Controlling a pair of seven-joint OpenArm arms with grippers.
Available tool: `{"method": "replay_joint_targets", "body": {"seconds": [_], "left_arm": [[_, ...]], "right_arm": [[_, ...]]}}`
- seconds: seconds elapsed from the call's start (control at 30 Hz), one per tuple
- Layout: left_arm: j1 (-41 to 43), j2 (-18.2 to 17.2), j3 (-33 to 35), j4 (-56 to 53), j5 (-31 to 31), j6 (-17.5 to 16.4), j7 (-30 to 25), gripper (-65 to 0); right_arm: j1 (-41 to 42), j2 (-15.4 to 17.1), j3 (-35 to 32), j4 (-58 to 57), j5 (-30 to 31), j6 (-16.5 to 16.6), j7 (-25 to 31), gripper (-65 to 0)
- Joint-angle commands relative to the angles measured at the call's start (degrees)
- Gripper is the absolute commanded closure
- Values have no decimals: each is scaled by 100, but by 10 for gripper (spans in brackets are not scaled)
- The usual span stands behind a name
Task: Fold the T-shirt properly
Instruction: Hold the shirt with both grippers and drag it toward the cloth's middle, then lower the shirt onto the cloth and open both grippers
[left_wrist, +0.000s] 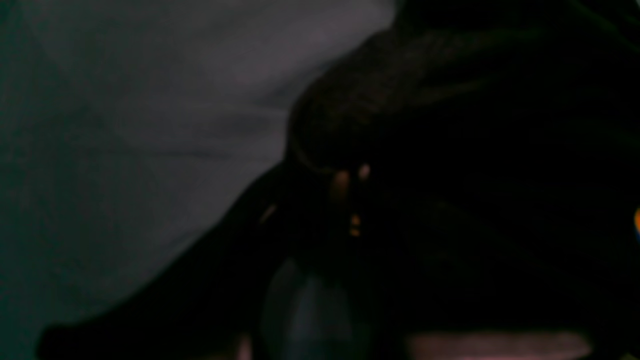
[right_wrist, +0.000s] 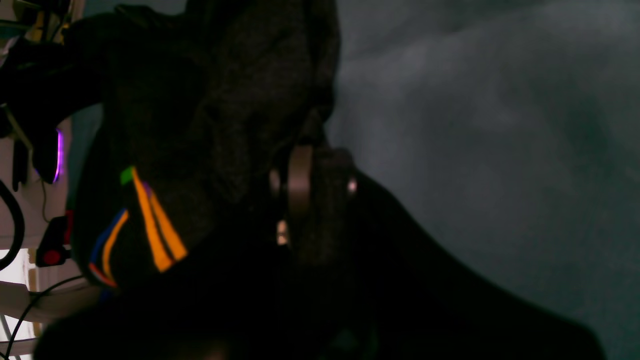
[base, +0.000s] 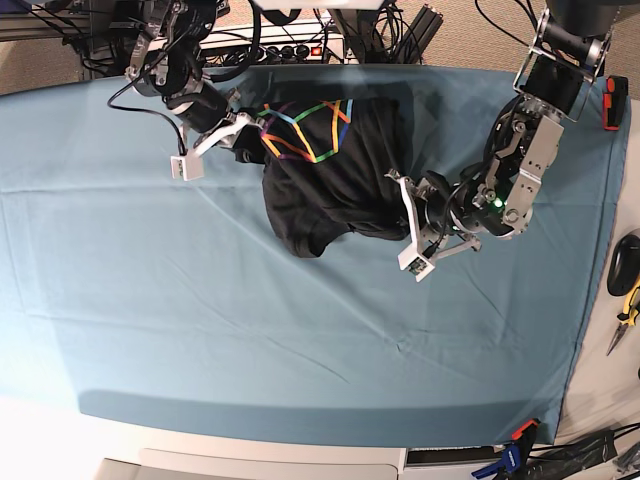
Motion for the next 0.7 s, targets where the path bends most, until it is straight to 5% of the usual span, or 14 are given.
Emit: {"method": "replay_joint_targets", "body": {"seconds": [0.0, 0.33, 0.47, 0.57, 0.67], "left_arm": [[-103, -17, -37, 70, -15, 35, -48, 0], [48, -17, -37, 70, 140, 33, -168, -1], [20, -17, -39, 72, 435, 37, -323, -271], [15, -20, -39, 72, 719, 302, -350, -279], [13, -48, -39, 72, 1071, 544, -391, -279]], "right_arm": [[20, 39, 35, 52, -175, -37, 4, 0], [144, 42, 33, 52, -310, -20, 17, 0], [212, 109, 33, 52, -356, 251, -20, 0], [415, 332, 39, 52, -498, 595, 50, -120], [710, 575, 50, 52, -765, 595, 153, -192]]}}
